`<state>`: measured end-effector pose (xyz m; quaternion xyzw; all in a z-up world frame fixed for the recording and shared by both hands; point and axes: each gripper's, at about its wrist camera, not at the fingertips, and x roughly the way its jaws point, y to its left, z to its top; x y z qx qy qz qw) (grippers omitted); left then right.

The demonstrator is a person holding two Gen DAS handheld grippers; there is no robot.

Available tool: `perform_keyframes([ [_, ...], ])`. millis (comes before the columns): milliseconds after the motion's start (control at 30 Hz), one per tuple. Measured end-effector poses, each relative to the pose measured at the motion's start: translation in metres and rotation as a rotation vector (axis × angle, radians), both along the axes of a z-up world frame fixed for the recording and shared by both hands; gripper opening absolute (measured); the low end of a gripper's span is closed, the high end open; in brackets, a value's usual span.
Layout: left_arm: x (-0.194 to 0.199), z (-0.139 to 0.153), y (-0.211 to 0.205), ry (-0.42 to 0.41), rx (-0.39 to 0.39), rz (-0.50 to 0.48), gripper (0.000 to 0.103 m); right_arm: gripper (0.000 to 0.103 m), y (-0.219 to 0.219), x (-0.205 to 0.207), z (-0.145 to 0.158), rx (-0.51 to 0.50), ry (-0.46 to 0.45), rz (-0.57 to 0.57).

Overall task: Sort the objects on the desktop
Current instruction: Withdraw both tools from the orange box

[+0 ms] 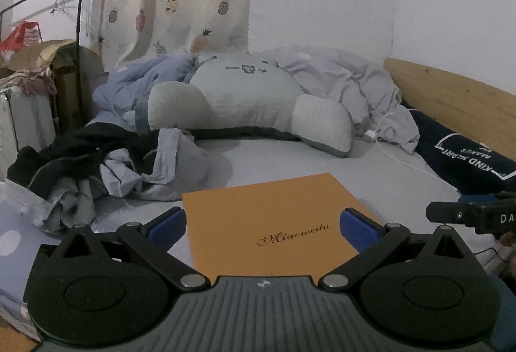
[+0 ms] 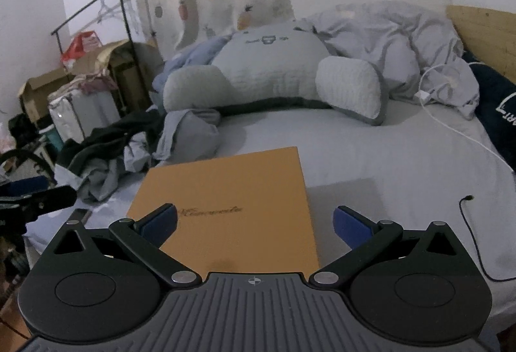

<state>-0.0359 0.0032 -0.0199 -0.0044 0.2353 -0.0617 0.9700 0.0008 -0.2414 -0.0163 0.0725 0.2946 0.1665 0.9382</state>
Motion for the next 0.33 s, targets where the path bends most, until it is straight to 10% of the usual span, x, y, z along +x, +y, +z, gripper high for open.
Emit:
perform_keyframes([
  [333,-0.0019,-0.0013,-0.0019,0.007,0.029,0.007,0.103,0.103,-0.0022,-0.0014,-0.0024,0.005,-0.003,-0.015],
])
